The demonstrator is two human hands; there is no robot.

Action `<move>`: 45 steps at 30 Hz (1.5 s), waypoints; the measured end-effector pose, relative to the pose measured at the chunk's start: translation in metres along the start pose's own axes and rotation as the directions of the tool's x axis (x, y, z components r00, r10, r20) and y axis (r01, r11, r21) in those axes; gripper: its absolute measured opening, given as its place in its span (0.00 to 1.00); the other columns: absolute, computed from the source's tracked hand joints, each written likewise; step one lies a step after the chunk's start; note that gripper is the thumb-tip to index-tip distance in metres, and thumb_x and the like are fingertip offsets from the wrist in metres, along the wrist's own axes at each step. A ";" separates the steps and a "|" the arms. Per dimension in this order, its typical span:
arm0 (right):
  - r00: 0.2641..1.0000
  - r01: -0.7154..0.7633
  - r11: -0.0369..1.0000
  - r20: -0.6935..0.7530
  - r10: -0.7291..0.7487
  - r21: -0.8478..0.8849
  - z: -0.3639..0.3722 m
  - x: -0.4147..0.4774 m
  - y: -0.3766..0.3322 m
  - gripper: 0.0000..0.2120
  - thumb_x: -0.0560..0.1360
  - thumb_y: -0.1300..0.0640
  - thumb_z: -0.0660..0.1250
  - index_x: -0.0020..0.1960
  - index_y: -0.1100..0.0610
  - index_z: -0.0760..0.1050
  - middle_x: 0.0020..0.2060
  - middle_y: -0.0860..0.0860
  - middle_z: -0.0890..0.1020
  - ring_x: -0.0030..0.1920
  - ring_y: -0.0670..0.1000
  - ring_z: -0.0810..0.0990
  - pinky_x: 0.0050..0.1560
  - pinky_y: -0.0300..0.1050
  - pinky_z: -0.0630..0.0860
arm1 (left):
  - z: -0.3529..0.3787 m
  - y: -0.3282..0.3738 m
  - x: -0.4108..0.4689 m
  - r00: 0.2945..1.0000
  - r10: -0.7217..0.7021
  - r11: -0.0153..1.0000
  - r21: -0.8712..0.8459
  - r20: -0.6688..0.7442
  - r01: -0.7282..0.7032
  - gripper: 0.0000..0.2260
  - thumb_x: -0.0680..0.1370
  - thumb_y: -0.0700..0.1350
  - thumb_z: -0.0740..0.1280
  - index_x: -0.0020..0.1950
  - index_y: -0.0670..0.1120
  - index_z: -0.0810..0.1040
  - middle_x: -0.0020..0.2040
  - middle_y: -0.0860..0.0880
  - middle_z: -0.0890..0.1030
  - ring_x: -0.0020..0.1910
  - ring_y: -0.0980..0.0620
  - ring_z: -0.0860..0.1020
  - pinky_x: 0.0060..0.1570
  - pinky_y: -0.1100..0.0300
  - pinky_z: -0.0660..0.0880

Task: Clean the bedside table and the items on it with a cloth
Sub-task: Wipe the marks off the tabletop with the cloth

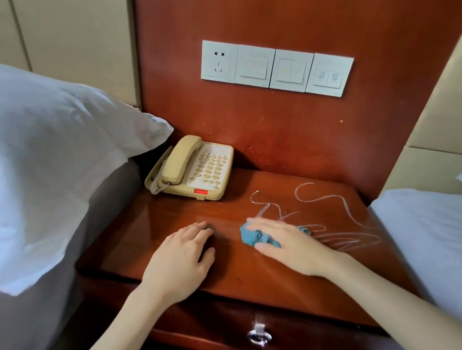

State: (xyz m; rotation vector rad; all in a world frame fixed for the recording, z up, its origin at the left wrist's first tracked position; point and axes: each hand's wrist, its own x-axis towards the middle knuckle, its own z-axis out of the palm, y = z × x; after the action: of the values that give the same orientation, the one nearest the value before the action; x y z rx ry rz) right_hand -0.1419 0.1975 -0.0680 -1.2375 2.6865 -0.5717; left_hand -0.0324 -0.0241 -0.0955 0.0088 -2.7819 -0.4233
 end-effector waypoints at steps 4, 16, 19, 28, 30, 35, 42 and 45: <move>0.988 -0.115 0.991 -0.107 0.107 -0.066 0.001 0.013 0.001 0.23 0.80 0.50 0.58 0.74 0.49 0.62 0.74 0.45 0.63 0.74 0.46 0.59 0.75 0.46 0.56 | 0.002 0.001 -0.002 1.000 -0.020 1.000 0.014 -0.024 0.020 0.21 0.80 0.55 0.55 0.72 0.54 0.67 0.74 0.56 0.65 0.73 0.57 0.62 0.70 0.61 0.59; 1.000 0.025 0.994 -0.013 -0.023 0.105 0.003 0.048 0.013 0.21 0.81 0.55 0.59 0.73 0.51 0.64 0.74 0.43 0.64 0.74 0.39 0.55 0.75 0.43 0.51 | 0.003 0.003 -0.004 0.984 -0.150 0.986 0.064 -0.092 0.156 0.22 0.78 0.58 0.55 0.71 0.55 0.67 0.73 0.58 0.67 0.72 0.58 0.63 0.70 0.61 0.59; 0.995 -0.050 0.998 -0.082 0.053 0.045 -0.001 0.077 0.026 0.20 0.81 0.56 0.58 0.73 0.53 0.65 0.74 0.47 0.64 0.75 0.48 0.57 0.75 0.47 0.53 | 0.003 0.004 -0.005 0.985 -0.146 0.985 0.081 -0.095 0.154 0.22 0.78 0.58 0.55 0.71 0.55 0.68 0.73 0.58 0.67 0.72 0.59 0.63 0.69 0.61 0.59; 0.956 -0.245 0.967 -0.182 0.230 -0.067 -0.017 0.144 0.054 0.20 0.82 0.55 0.55 0.73 0.57 0.63 0.69 0.60 0.70 0.69 0.60 0.68 0.69 0.51 0.63 | 0.001 0.006 -0.006 0.985 -0.143 0.983 0.101 -0.092 0.152 0.21 0.78 0.56 0.56 0.70 0.53 0.70 0.72 0.56 0.69 0.72 0.57 0.64 0.68 0.59 0.61; 0.952 -0.255 0.964 -0.196 0.236 -0.078 -0.019 0.153 0.062 0.20 0.82 0.55 0.56 0.73 0.59 0.64 0.69 0.60 0.70 0.68 0.60 0.68 0.69 0.51 0.63 | 0.001 0.006 -0.005 0.986 -0.143 0.984 0.098 -0.087 0.152 0.21 0.78 0.55 0.56 0.70 0.53 0.70 0.72 0.56 0.69 0.72 0.57 0.64 0.68 0.59 0.61; 0.921 -0.334 0.937 -0.244 0.303 -0.098 -0.024 0.174 0.081 0.21 0.82 0.53 0.55 0.74 0.56 0.63 0.69 0.60 0.70 0.68 0.61 0.70 0.68 0.52 0.65 | 0.001 0.005 -0.005 0.985 -0.144 0.984 0.093 -0.095 0.152 0.21 0.77 0.55 0.57 0.69 0.52 0.71 0.71 0.55 0.71 0.71 0.56 0.66 0.67 0.57 0.62; 0.900 -0.381 0.915 -0.279 0.334 -0.135 -0.033 0.181 0.090 0.21 0.83 0.54 0.54 0.74 0.58 0.60 0.70 0.61 0.69 0.67 0.62 0.70 0.65 0.53 0.67 | 0.002 0.006 -0.004 0.983 -0.148 0.984 0.084 -0.110 0.158 0.19 0.77 0.54 0.58 0.66 0.50 0.74 0.68 0.54 0.74 0.68 0.53 0.70 0.64 0.54 0.65; 0.894 -0.398 0.907 -0.281 0.349 -0.139 -0.033 0.181 0.088 0.21 0.83 0.55 0.53 0.74 0.59 0.60 0.70 0.61 0.69 0.67 0.62 0.70 0.65 0.54 0.68 | 0.002 0.005 -0.003 0.983 -0.146 0.985 0.079 -0.107 0.155 0.19 0.77 0.54 0.58 0.64 0.50 0.75 0.67 0.53 0.75 0.66 0.52 0.71 0.63 0.53 0.66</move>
State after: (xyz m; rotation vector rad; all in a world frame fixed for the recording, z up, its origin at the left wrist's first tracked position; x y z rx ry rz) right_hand -0.3315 0.1227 -0.0645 -0.6757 3.1448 -0.4442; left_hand -0.0300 -0.0188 -0.0965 0.2555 -2.7064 -0.3276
